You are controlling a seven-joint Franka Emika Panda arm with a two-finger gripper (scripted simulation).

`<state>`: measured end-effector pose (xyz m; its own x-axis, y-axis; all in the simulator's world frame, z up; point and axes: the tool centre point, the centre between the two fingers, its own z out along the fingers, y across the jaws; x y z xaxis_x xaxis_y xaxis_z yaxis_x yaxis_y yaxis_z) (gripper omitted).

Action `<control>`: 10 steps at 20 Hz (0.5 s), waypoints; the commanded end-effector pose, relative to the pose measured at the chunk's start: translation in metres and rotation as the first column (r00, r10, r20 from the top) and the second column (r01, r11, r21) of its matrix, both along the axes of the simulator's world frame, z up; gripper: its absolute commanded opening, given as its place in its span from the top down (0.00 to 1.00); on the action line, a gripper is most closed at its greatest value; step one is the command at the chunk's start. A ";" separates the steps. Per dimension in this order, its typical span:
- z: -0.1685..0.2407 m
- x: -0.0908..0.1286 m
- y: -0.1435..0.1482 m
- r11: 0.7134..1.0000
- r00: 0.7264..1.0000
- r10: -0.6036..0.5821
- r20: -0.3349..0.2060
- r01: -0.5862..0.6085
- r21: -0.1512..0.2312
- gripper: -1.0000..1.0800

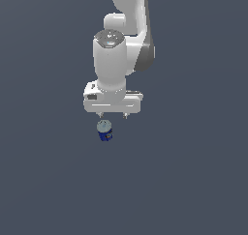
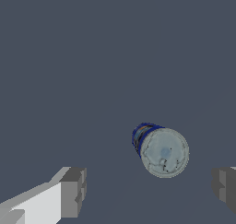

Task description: Pick up the object and move it to a goal position.

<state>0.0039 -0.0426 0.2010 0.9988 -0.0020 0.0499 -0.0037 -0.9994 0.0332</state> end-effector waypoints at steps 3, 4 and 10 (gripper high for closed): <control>-0.007 -0.001 -0.005 1.000 1.000 0.029 -0.006 -0.029 0.001 0.04; -0.009 -0.001 -0.007 0.999 0.999 0.038 -0.008 -0.038 0.001 0.04; -0.029 -0.005 -0.020 0.993 0.993 0.117 -0.022 -0.117 0.007 0.04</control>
